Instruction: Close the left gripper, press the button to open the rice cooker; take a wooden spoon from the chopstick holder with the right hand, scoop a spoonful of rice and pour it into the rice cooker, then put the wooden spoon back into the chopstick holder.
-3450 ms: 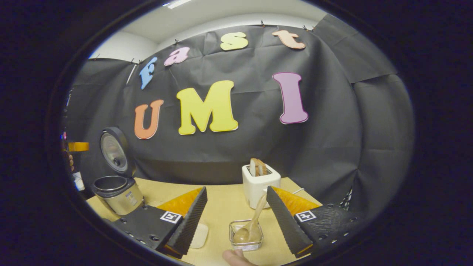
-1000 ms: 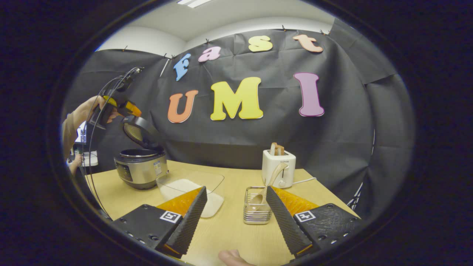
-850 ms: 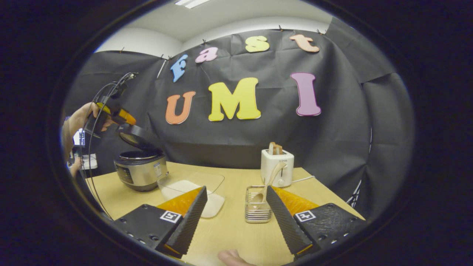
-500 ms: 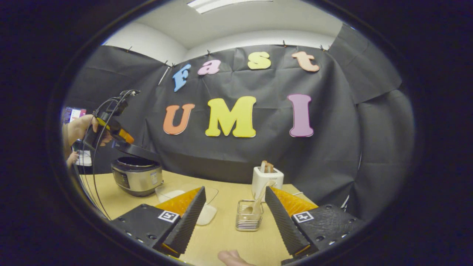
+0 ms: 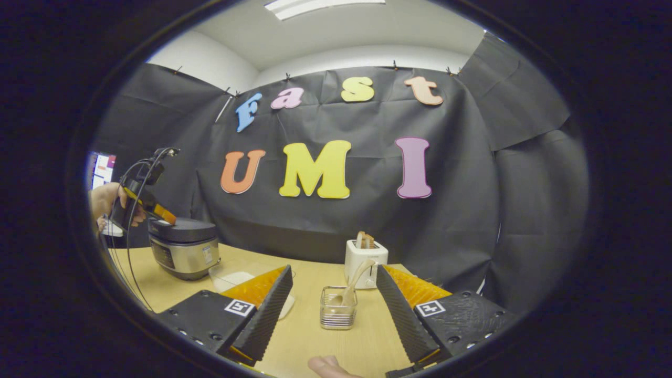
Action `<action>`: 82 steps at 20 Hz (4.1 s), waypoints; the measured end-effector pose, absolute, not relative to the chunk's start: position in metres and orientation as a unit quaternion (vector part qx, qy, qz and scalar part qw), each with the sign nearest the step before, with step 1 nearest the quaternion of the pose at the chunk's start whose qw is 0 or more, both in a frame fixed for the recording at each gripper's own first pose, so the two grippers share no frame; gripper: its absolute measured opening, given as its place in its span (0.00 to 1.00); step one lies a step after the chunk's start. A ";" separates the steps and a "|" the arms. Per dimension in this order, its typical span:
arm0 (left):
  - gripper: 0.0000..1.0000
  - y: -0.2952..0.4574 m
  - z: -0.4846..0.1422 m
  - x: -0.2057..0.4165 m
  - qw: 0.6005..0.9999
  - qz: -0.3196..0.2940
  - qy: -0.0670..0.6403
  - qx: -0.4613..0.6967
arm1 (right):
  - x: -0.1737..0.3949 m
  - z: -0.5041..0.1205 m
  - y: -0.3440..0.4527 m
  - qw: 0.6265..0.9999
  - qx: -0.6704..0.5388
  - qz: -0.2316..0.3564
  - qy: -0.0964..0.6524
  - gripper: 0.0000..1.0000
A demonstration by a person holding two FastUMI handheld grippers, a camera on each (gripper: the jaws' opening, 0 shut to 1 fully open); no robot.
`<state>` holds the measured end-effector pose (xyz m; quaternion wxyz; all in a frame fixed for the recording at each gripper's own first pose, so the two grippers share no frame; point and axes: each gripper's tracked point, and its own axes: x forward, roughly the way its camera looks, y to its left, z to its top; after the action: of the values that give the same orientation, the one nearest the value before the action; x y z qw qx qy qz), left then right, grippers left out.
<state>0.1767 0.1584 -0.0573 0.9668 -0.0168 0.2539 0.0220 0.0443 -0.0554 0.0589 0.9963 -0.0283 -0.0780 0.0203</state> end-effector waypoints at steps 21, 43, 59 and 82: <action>0.97 0.158 -0.060 0.176 0.994 0.031 0.100 -0.012 | 0.047 0.050 -0.041 0.996 -0.050 0.029 -0.067 0.95; 0.97 0.159 -0.051 0.170 0.996 0.055 0.067 0.021 | 0.039 0.065 -0.051 0.996 -0.028 0.020 -0.084 0.95; 0.97 0.073 -0.022 0.060 0.998 0.007 0.050 -0.033 | 0.033 0.057 -0.054 0.998 0.009 -0.018 -0.056 0.95; 1.00 0.007 -0.027 0.022 0.997 -0.059 0.056 -0.010 | 0.030 0.053 -0.045 0.998 0.000 -0.018 -0.056 0.95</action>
<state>0.0223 0.0066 -0.0275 0.9966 -0.0105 0.0558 -0.0594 0.0299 -0.0454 0.0529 0.9983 0.0001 -0.0562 -0.0183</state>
